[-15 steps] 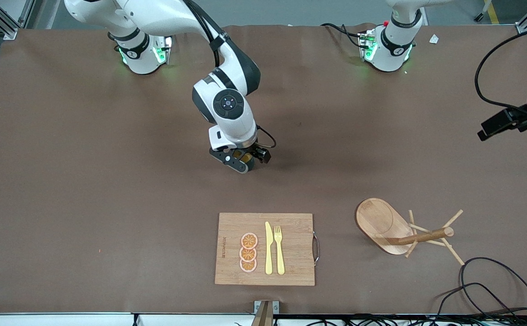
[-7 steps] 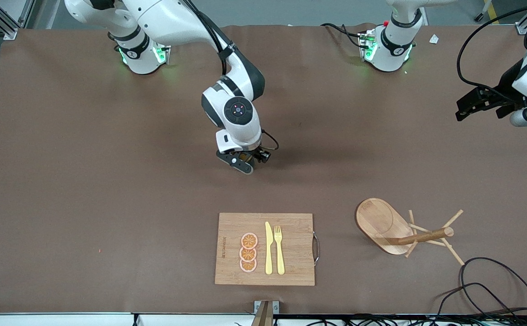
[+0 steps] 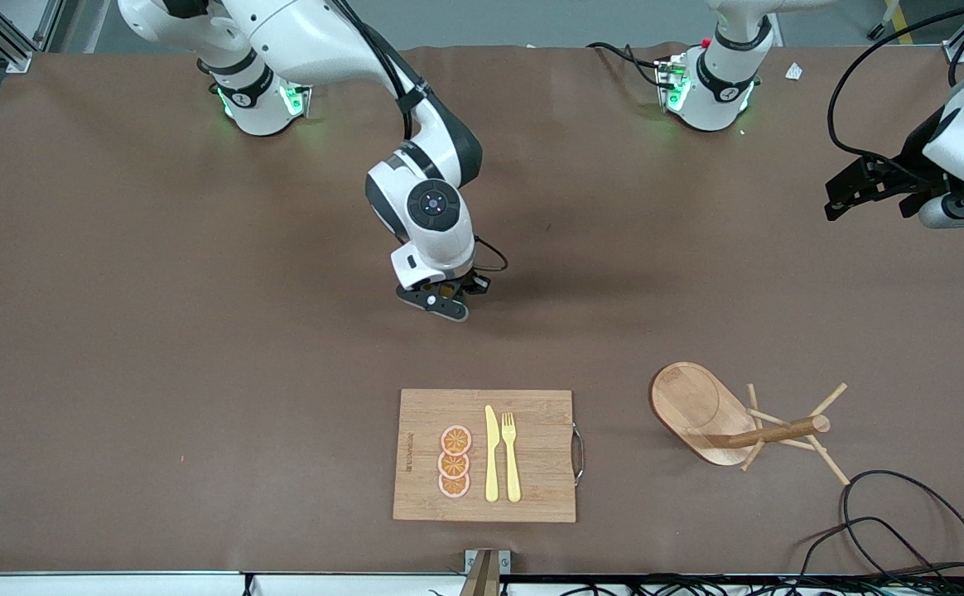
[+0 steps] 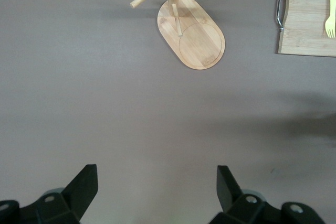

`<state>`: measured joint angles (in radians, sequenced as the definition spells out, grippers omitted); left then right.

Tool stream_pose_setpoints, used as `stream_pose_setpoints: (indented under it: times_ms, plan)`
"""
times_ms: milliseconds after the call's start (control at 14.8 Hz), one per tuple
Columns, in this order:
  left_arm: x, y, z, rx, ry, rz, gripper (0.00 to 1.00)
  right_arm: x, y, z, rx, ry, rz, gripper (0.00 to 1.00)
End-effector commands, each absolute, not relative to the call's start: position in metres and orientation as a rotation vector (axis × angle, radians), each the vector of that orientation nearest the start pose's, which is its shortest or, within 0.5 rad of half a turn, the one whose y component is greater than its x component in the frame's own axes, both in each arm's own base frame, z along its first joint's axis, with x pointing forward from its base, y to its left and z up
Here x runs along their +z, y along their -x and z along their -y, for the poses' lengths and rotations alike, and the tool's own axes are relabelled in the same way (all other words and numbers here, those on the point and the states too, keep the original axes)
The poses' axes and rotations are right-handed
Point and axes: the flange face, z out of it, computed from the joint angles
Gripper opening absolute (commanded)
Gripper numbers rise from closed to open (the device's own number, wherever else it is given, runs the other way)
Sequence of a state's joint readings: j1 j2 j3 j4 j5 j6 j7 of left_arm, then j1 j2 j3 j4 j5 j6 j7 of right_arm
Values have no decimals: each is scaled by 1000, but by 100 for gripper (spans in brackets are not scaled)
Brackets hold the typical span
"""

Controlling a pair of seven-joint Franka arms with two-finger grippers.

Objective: Transfer cup from left to right arm and place
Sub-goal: 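Carry the teal mug with the right gripper beside the cutting board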

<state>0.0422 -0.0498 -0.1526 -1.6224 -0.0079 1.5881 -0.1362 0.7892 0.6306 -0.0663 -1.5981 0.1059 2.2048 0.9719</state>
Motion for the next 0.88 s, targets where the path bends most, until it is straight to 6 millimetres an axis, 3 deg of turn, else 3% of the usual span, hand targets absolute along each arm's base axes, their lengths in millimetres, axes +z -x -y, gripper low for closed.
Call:
stream_pose_setpoints:
  times_ms: [0, 203, 339, 610, 814]
  plan:
    - [633, -530, 60, -47, 3140, 13, 100, 292, -541, -438, 98, 3173, -229, 0]
    - [635, -531, 59, -52, 3141, 17, 100, 315, -579, -387, 60, 3237, 88, 1]
    - [635, -530, 57, -52, 3143, 22, 100, 324, -611, -335, 62, 3215, 271, 1]
    - [638, -529, 51, -56, 3150, 44, 100, 323, -662, -228, 58, 3183, 440, 1]
    - [638, -530, 48, -53, 3150, 51, 100, 315, -682, -148, 84, 3173, 440, 2]
